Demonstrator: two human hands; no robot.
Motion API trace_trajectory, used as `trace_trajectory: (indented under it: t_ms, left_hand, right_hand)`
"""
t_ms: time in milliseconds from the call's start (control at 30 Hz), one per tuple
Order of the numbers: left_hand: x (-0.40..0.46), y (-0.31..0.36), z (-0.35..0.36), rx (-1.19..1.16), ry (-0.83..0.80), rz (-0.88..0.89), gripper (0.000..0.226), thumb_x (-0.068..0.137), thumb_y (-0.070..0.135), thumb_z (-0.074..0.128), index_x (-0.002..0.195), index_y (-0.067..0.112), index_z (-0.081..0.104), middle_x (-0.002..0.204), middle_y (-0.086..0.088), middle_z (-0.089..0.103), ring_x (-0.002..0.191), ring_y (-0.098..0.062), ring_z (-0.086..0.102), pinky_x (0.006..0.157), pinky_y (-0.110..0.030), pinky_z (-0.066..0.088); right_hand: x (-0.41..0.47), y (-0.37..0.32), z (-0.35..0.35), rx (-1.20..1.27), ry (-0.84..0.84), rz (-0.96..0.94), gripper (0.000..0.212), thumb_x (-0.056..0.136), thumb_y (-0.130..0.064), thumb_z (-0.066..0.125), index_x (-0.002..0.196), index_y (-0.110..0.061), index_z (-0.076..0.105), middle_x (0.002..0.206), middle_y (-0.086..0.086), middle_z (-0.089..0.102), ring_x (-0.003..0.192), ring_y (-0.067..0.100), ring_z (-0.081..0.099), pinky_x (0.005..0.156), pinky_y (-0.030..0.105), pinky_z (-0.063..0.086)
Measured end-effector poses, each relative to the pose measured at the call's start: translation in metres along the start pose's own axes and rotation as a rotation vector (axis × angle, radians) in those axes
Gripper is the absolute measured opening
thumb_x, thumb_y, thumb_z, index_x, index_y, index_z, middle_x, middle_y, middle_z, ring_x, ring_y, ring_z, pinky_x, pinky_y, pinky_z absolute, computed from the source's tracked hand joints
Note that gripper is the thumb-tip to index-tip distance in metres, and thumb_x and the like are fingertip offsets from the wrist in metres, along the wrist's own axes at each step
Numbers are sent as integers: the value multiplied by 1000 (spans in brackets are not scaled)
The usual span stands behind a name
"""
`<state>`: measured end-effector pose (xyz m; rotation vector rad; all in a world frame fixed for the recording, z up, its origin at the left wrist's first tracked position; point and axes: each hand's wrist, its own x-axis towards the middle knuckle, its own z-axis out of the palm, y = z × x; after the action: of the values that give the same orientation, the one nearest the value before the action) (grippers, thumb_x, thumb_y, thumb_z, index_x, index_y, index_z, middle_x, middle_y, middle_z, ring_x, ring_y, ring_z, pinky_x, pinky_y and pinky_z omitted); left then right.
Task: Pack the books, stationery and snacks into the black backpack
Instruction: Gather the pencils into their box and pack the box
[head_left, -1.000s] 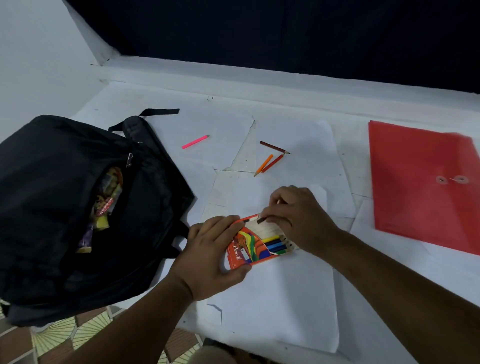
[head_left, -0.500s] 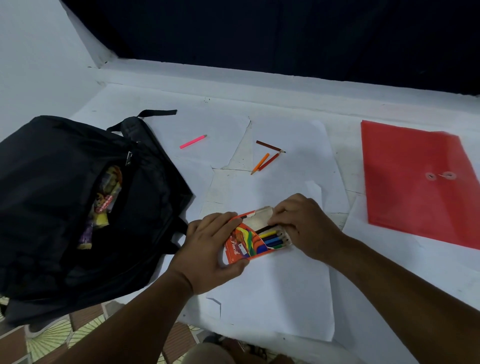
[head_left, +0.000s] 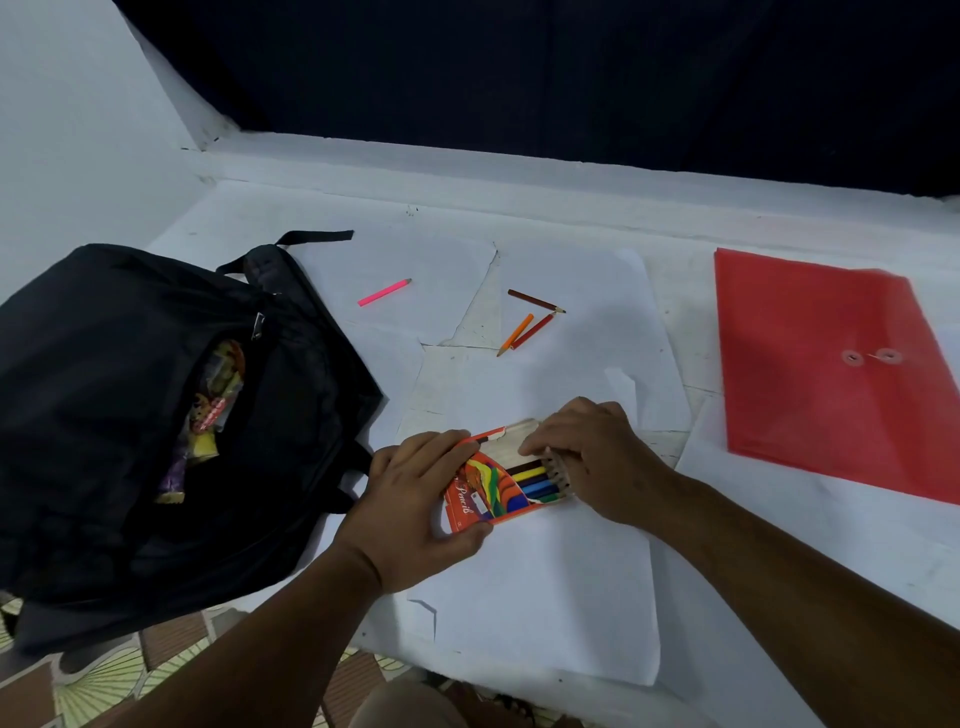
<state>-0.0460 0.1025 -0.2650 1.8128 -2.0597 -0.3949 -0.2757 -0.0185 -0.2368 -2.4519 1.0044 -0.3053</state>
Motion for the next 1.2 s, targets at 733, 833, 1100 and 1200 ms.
trace_trajectory:
  t_ms: [733,833,1100,1200]
  left_hand:
    - [1,-2,2,0,-1,-5,81,82,77,52,149,33,38,153,17,39,140,-1,32,113,-27,19]
    - [0,-1,1,-4,9,-3,81,82,76,53,149,33,39,153,17,39,140,-1,32,113,-27,18]
    - [0,0,0,7,15,4,81,82,74,56,149,32,39,153,15,41,139,-3,33,111,-28,19]
    - [1,1,0,5,12,4,81,82,75,55,149,31,41,152,15,41,139,-3,34,111,-25,17]
  right_hand:
    - [103,44,-23,-380,268,-17,14,94,-18,64,104,-16,74,109,3,68,106,25,56,84,40,48]
    - [96,38,-28,-291,330,-65,11,96,-20,62,102,-18,72,102,1,73,99,25,62,85,42,47]
    - [44,3,-13,-47,175,-187,25,98,-20,59,119,-19,72,102,0,61,91,14,59,68,28,56]
    - [25,-2,-4,-80,93,-166,26,93,-23,66,118,-18,72,110,5,63,101,17,58,74,33,60]
